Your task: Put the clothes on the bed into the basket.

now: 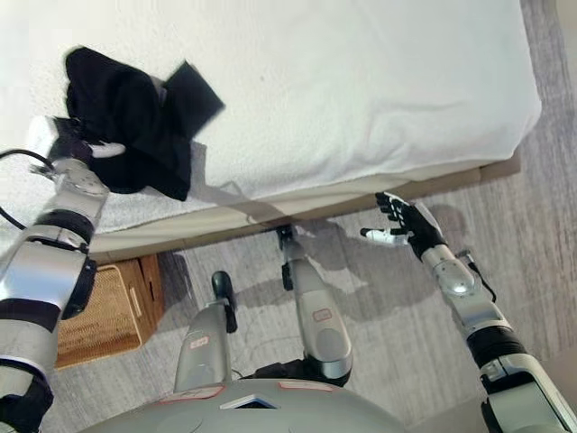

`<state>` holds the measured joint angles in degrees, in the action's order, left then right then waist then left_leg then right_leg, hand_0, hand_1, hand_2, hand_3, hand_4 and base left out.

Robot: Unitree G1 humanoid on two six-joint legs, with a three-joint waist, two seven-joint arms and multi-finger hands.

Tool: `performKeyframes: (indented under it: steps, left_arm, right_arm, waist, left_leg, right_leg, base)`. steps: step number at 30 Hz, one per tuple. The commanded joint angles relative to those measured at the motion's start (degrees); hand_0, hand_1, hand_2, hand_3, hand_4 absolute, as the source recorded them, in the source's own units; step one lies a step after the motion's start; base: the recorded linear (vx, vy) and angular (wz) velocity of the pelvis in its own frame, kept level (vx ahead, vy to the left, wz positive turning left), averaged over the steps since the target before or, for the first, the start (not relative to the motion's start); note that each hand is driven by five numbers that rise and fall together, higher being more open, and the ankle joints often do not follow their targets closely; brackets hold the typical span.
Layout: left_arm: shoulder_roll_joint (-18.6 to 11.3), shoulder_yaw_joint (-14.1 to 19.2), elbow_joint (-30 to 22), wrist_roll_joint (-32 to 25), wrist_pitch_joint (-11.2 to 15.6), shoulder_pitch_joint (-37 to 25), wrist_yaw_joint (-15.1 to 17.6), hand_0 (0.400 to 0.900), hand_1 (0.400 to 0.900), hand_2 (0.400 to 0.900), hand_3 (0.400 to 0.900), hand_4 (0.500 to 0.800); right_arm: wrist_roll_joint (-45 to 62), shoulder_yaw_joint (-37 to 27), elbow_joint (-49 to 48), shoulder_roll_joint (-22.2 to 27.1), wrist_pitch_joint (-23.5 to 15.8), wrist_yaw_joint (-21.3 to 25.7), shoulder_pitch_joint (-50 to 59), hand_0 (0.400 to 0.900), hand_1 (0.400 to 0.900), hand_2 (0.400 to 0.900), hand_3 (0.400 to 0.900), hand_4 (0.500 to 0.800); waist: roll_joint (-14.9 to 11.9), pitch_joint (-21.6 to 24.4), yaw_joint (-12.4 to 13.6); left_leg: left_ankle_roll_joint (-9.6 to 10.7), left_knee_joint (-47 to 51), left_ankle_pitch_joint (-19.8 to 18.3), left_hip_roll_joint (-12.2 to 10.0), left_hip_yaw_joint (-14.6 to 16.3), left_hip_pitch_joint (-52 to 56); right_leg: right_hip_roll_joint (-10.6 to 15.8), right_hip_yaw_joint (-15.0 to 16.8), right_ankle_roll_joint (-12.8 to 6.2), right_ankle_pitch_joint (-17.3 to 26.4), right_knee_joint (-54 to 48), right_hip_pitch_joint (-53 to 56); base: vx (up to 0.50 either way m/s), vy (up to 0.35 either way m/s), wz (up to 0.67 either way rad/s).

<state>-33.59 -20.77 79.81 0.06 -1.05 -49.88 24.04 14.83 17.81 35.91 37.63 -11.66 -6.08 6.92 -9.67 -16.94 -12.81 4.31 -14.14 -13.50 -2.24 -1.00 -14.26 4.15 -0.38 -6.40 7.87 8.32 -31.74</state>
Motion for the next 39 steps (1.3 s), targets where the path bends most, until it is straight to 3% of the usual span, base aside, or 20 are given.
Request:
performKeyframes:
  steps: [1,13,22,24,34,39]
  left_arm:
    - [0.2,1.8,-2.3,0.0,3.5,2.4,-0.1,0.4,0.4,0.4,0.4,0.5]
    - [-4.1,9.0,-1.3,-3.3,5.0,13.7,-4.5,0.4,0.4,0.4,0.4,0.5]
    - [-12.6,14.6,2.4,0.3,4.1,20.5,-6.2,0.4,0.4,0.4,0.4,0.5]
    - [-13.4,15.7,1.7,1.6,3.5,22.6,-7.0,0.4,0.4,0.4,0.4,0.5]
    - [-24.0,28.7,7.9,5.1,2.4,36.4,-10.8,0.4,0.4,0.4,0.4,0.5]
    - [-26.4,33.9,11.1,8.0,2.0,43.4,-12.5,0.4,0.4,0.4,0.4,0.5]
  right_arm:
    - [-2.3,-0.9,4.8,1.4,-1.2,1.5,0.9,0.9,0.9,0.9,0.9,0.8]
    - [-4.7,-1.6,24.3,-4.2,1.3,1.5,4.2,0.9,0.9,0.9,0.9,0.8]
    - [-5.7,-5.2,32.1,-4.1,1.9,0.8,3.3,0.9,0.9,0.9,0.9,0.8]
    - [-6.0,-6.2,32.5,-3.4,2.2,0.6,2.8,0.9,0.9,0.9,0.9,0.8]
    - [-7.0,-8.4,31.3,-1.5,2.5,-1.7,0.8,0.9,0.9,0.9,0.9,0.8]
    - [-7.3,-9.1,30.5,-1.2,2.5,-2.8,0.0,0.9,0.9,0.9,0.9,0.8]
  waist:
    - [2.8,4.5,1.3]
    - [6.3,10.8,5.8]
    - [7.5,14.6,8.4]
    - [7.8,15.0,9.0]
    - [7.7,16.0,11.0]
    - [7.3,16.1,11.9]
  left_leg:
    - [0.4,8.5,2.7,-2.2,0.1,8.6]
    - [0.0,16.5,4.8,-3.0,-0.1,20.7]
    - [0.2,18.2,6.2,-3.2,-1.6,22.9]
    - [0.1,18.2,6.4,-3.2,-2.0,23.0]
    - [-0.1,17.8,5.9,-2.9,-2.2,24.2]
    - [-0.2,17.4,5.5,-2.7,-2.7,24.6]
  right_leg:
    - [3.3,3.2,-3.39,6.6,-1.5,-0.2]
    - [3.0,1.9,-3.34,5.1,-4.9,10.8]
    - [3.1,-0.3,-3.31,3.9,-6.7,15.7]
    - [3.1,-0.6,-3.3,3.7,-6.8,16.3]
    - [3.0,-1.1,-3.52,3.2,-7.2,18.7]
    - [3.2,-1.2,-3.65,2.9,-7.1,19.5]
  base:
    - [0.13,0.024,-0.06]
    - [0.1,0.011,0.02]
    - [0.07,0.005,0.11]
    - [0.05,0.018,0.1]
    - [0.03,0.018,-0.01]
    - [0.0,0.0,0.0]
